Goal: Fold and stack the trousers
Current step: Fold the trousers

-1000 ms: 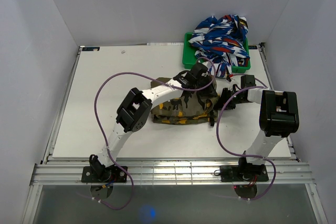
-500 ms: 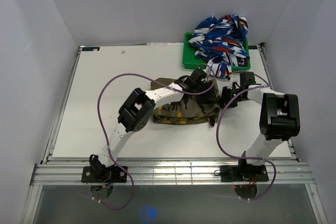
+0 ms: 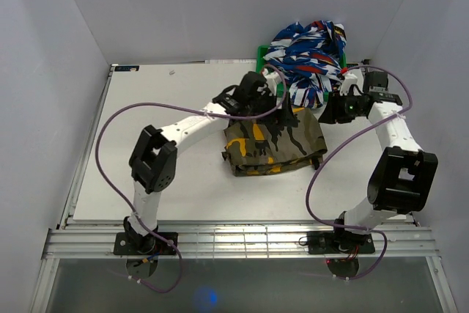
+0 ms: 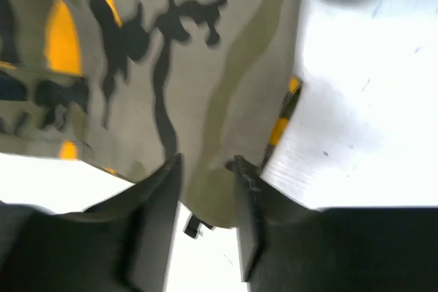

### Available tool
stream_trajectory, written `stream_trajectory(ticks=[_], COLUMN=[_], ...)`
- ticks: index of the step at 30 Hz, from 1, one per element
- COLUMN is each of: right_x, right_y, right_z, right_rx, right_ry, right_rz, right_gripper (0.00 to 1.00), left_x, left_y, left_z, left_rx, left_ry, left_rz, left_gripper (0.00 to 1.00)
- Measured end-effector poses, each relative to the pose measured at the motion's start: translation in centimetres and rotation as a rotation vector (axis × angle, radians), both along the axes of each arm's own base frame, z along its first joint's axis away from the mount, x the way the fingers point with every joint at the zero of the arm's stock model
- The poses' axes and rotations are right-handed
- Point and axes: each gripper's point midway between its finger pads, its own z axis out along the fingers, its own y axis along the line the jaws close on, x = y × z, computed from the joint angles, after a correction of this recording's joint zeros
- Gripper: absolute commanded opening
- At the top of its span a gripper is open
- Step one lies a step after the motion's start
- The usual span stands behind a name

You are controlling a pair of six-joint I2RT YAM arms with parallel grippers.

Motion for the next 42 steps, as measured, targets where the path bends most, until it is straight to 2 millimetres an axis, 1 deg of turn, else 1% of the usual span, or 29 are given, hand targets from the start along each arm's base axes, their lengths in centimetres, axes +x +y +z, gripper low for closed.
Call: stream_trajectory(ticks=[2, 3, 5, 7, 8, 10, 12, 13, 16, 18, 19, 20, 22, 24, 25, 26, 27, 28, 30, 34, 36, 37, 39, 41, 42], right_x=[0.8, 1.0, 1.0, 0.8, 0.8, 0.9, 1.0, 1.0, 0.5, -0.5, -1.3, -2.5, -5.0, -7.2, -7.9, -8.2, -8.3, -8.3, -8.4, -8.4, -8.6, -8.6, -9.0, -9.6, -9.8], right_y=[0.2, 0.3, 0.4, 0.5, 0.5, 0.7, 1.2, 1.5, 2.5, 3.1, 3.4, 3.7, 4.0, 4.4, 4.9, 5.1, 5.4, 5.6, 6.1, 6.3, 6.4, 6.5, 6.6, 6.8, 6.9], right_z=[1.9, 2.4, 2.5, 2.2, 1.9, 1.6, 1.1, 0.8, -0.3, -1.7, -2.7, -3.9, -6.8, -9.4, -9.8, -9.7, -9.7, -9.7, -9.7, -9.7, -9.6, -9.5, -9.1, -8.0, -7.1], right_rx=[0.007, 0.011, 0.014, 0.022, 0.029, 0.046, 0.069, 0.082, 0.124, 0.147, 0.156, 0.165, 0.183, 0.203, 0.247, 0.279, 0.299, 0.319, 0.359, 0.403, 0.406, 0.407, 0.404, 0.395, 0.393], right_ry=[-0.051, -0.064, -0.065, -0.041, -0.028, -0.009, 0.009, 0.021, 0.060, 0.100, 0.122, 0.163, 0.260, 0.351, 0.387, 0.399, 0.407, 0.419, 0.444, 0.468, 0.467, 0.459, 0.438, 0.406, 0.380], right_rz=[0.008, 0.010, 0.010, 0.002, -0.007, -0.016, -0.006, 0.002, 0.040, 0.062, 0.073, 0.078, 0.078, 0.074, 0.073, 0.070, 0.069, 0.068, 0.061, 0.050, 0.060, 0.074, 0.112, 0.154, 0.176], right_gripper=[0.50, 0.51, 0.54, 0.54, 0.53, 0.52, 0.52, 0.52, 0.52, 0.52, 0.52, 0.52, 0.51, 0.51, 0.51, 0.51, 0.51, 0.51, 0.51, 0.50, 0.50, 0.50, 0.53, 0.64, 0.66], left_x=[0.5, 1.0, 1.9, 2.6, 2.6, 2.0, 0.3, -0.7, -4.5, -6.6, -7.2, -7.7, -7.8, -7.1, -6.7, -6.3, -6.4, -5.9, -5.6, -5.6, -5.5, -5.6, -5.8, -6.0, -6.1], left_y=[2.5, 3.8, 6.3, 8.9, 10.0, 11.2, 11.5, 11.6, 12.3, 13.0, 13.3, 13.8, 15.0, 16.8, 17.8, 19.0, 19.5, 20.5, 21.3, 21.5, 21.7, 21.7, 21.8, 22.0, 22.1], left_z=[3.0, 4.5, 6.7, 7.7, 7.7, 7.1, 5.8, 4.8, 1.3, -0.7, -1.3, -2.2, -4.1, -6.6, -8.1, -9.4, -10.3, -10.9, -11.6, -11.9, -11.9, -11.8, -11.2, -9.6, -8.6], left_rx=[-0.024, -0.037, -0.056, -0.065, -0.065, -0.076, -0.099, -0.112, -0.124, -0.127, -0.130, -0.129, -0.126, -0.120, -0.115, -0.109, -0.111, -0.115, -0.112, -0.096, -0.092, -0.091, -0.096, -0.102, -0.109], left_ry=[-0.048, -0.078, -0.130, -0.166, -0.169, -0.156, -0.108, -0.082, 0.056, 0.152, 0.184, 0.222, 0.296, 0.373, 0.418, 0.465, 0.503, 0.532, 0.566, 0.568, 0.556, 0.547, 0.508, 0.436, 0.397], left_rz=[0.005, 0.015, 0.025, 0.036, 0.035, 0.006, -0.061, -0.097, -0.188, -0.226, -0.235, -0.235, -0.209, -0.148, -0.111, -0.069, -0.054, -0.022, 0.007, 0.011, 0.002, -0.010, -0.042, -0.067, -0.079], left_gripper=[0.93, 0.93, 0.93, 0.92, 0.90, 0.84, 0.80, 0.76, 0.72, 0.68, 0.67, 0.64, 0.61, 0.60, 0.60, 0.60, 0.60, 0.60, 0.61, 0.62, 0.65, 0.69, 0.73, 0.76, 0.77])
